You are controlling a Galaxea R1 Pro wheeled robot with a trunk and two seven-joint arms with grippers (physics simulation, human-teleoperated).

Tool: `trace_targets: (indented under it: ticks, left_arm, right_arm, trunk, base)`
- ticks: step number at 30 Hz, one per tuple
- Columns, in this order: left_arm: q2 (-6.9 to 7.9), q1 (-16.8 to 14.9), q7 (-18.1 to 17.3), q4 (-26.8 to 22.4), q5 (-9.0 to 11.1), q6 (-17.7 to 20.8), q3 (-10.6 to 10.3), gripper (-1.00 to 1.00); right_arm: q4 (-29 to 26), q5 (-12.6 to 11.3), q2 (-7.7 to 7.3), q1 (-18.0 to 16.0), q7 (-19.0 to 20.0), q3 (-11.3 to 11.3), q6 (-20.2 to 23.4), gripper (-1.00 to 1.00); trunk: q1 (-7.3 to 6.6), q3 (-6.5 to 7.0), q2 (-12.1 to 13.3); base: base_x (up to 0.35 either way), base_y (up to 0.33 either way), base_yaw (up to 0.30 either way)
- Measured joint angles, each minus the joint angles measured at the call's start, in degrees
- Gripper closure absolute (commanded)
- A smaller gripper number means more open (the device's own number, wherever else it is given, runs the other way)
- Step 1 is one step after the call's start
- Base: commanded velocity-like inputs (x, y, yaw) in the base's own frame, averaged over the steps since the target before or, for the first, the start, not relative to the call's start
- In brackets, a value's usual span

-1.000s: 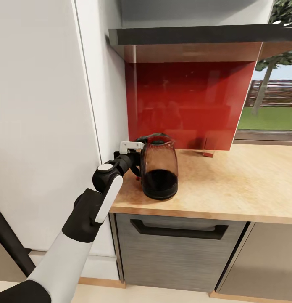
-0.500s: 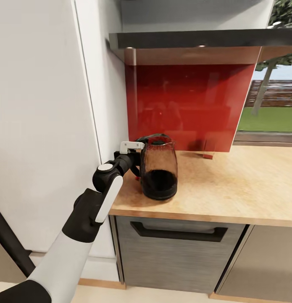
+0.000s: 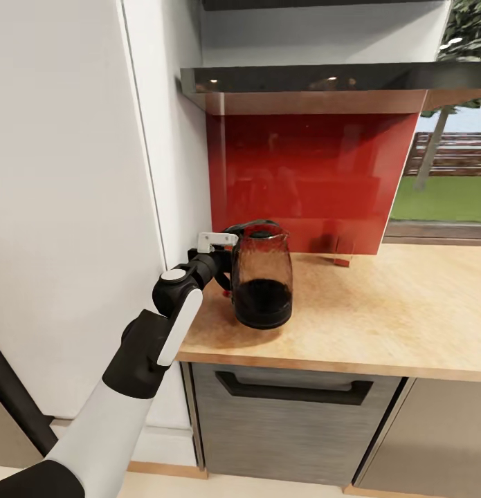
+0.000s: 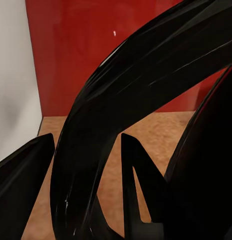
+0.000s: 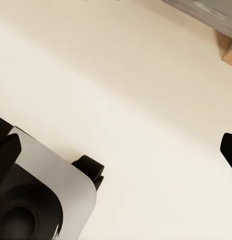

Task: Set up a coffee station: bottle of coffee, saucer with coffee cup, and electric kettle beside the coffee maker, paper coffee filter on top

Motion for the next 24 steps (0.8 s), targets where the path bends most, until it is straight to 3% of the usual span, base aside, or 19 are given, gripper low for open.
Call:
trace_targets:
  ticks: [12,24]
  left_arm:
    - [0.00,0.0,0.0,0.0,0.0,0.0,0.0,1.00]
    - [0.01,0.0,0.0,-0.1,0.0,0.0,0.0,1.00]
  right_arm:
    - [0.0,0.0,0.00,0.0,0.3,0.0,0.0,-1.00]
    - [-0.1,0.0,-0.01,0.0,0.2,0.0,-0.1,-1.00]
  trunk:
    - [0.00,0.03,0.0]
    - [0.00,0.05,0.0]
  base:
    - [0.000,-0.009,-0.149]
    - [0.000,-0.269,-0.014]
